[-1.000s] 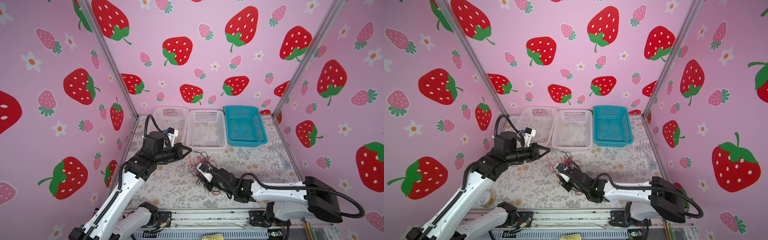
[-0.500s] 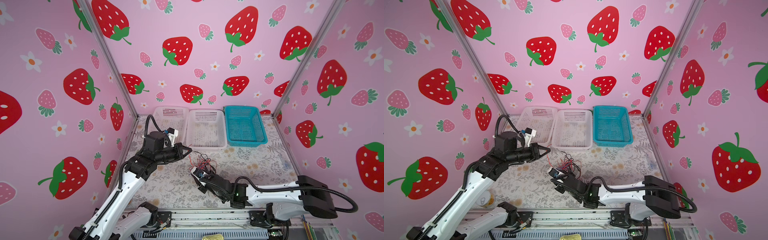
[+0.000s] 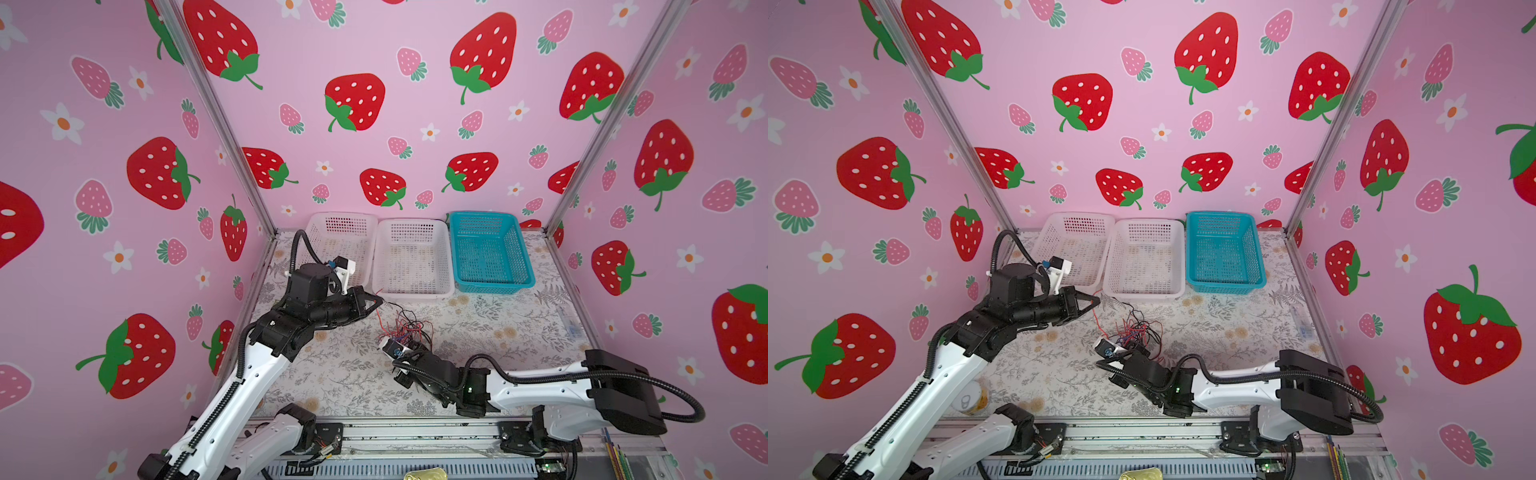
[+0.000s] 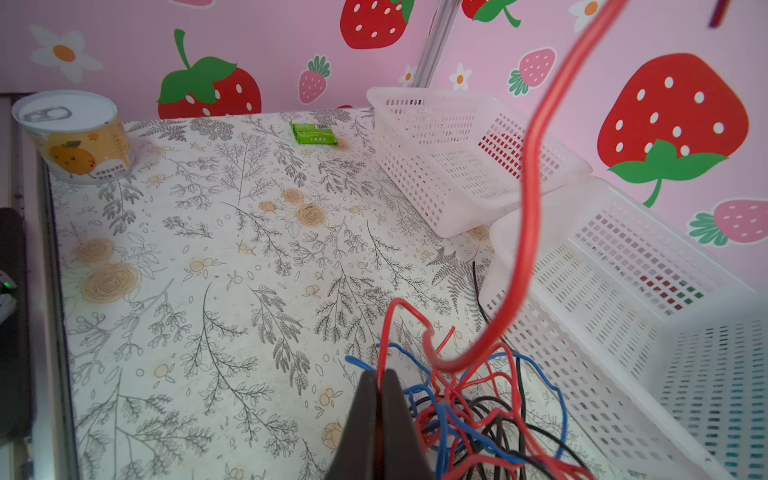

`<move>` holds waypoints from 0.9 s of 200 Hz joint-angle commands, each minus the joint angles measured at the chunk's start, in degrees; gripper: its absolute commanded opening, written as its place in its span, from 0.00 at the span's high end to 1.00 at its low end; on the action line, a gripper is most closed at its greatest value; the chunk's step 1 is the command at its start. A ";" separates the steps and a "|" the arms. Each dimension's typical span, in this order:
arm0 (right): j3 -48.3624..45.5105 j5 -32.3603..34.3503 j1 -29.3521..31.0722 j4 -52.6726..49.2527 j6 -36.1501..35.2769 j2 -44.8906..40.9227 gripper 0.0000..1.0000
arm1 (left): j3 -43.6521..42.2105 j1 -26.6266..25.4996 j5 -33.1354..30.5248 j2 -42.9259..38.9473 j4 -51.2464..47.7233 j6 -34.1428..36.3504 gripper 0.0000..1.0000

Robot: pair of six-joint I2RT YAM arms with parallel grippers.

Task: Untangle the cables
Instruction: 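Lift the red wire toward the teal basket while the left gripper withdraws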

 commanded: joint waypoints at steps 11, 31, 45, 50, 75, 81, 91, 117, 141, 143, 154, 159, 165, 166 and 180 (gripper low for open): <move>-1.32 0.41 0.17 0.71 -0.34 -2.13 1.00 | 2.35 0.05 -0.16 -1.08 0.22 0.73 1.00; -1.76 -1.33 -0.02 0.67 0.00 -2.23 1.00 | 2.62 0.24 -0.21 -1.12 0.10 0.73 1.00; -1.91 -1.65 0.07 0.51 0.26 -2.40 1.00 | 2.95 0.37 -0.31 -1.08 -0.09 0.97 0.99; -1.93 -1.45 0.08 0.33 0.47 -2.81 1.00 | 3.16 0.46 -0.46 -1.00 -0.43 1.22 0.92; -2.56 -3.12 -0.87 0.75 1.38 -7.65 1.00 | 3.82 1.02 -1.55 -1.29 -2.58 3.25 0.55; -2.51 -3.68 -1.41 0.63 1.47 -9.04 1.00 | 3.84 1.16 -1.81 -1.53 -2.90 3.78 0.50; -2.46 -4.80 -2.52 0.12 1.99 -10.95 1.00 | 3.83 1.28 -2.77 -1.90 -3.97 4.48 0.43; -2.59 -10.17 -7.66 -0.97 5.05 -15.27 1.00 | 2.27 1.56 -4.64 -3.85 -5.17 6.67 0.39; -2.38 -15.83 -10.94 -1.51 8.76 -18.31 1.00 | -1.28 1.65 -6.02 -6.90 -4.56 7.44 0.39; -2.34 -16.21 -11.15 -1.57 8.97 -18.54 1.00 | -1.74 1.65 -5.99 -7.19 -4.27 7.33 0.39; -1.74 -18.09 -12.00 -2.10 10.14 -19.77 1.00 | -4.36 1.73 -5.86 -8.68 -2.65 6.65 0.39; -1.41 -18.97 -12.40 -2.36 10.68 -20.19 1.00 | -5.39 1.70 -5.70 -9.23 -1.99 6.51 0.39; -1.11 -20.41 -12.91 -2.59 11.48 -20.84 1.00 | -6.71 1.65 -5.42 -9.91 -1.10 6.35 0.39; -1.00 -20.66 -13.00 -2.59 11.59 -21.03 1.00 | -6.89 1.65 -5.35 -10.02 -0.96 6.29 0.39; -0.08 -23.68 -14.19 -2.84 13.71 -22.40 1.00 | -9.77 1.71 -4.53 -11.44 1.33 5.32 0.39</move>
